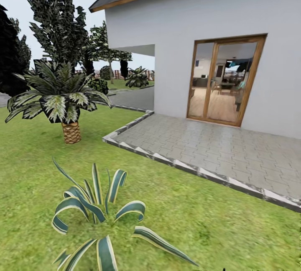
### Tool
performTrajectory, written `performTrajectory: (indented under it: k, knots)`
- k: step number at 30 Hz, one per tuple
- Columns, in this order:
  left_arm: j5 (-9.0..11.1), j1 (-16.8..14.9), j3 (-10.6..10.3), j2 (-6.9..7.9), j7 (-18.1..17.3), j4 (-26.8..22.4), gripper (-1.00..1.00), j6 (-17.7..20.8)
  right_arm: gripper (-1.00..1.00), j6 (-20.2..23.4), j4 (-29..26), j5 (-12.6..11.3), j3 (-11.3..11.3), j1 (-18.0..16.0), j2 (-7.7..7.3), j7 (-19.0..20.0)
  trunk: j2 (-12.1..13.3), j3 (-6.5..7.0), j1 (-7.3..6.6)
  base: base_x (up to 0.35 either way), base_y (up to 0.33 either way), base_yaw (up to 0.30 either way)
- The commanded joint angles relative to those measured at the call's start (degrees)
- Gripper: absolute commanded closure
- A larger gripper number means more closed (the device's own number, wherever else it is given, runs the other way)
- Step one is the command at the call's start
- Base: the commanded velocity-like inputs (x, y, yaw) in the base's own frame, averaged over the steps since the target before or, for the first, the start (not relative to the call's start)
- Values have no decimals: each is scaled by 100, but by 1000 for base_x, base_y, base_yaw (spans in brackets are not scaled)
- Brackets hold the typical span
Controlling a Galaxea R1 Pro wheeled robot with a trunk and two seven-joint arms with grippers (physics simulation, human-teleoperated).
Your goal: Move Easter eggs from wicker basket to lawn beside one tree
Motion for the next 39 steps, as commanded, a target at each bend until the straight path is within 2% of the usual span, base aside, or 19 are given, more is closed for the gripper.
performTrajectory:
  k: [1, 7, 13, 39]
  knots:
    - [10, 0, 5, 2, 0, 3, -100, -16, -100, -13, 5, 39, -37, -3, 5, -1, -4, 1, 2, 0, 0, -208]
    - [9, 0, 5, 12, -1, 3, -100, -17, -100, -13, 5, 51, -34, -3, 22, 9, -4, 8, 2, 0, 16, -69]
    - [9, 0, 8, 29, -22, 3, -100, -17, -100, -13, 5, 51, -41, -3, 20, 6, -4, 9, 2, -36, 208, -4]
    - [9, 0, 7, 32, -27, 3, -100, -8, -100, 22, 5, 51, -43, -3, 18, 1, -4, 9, 2, -30, 30, 0]
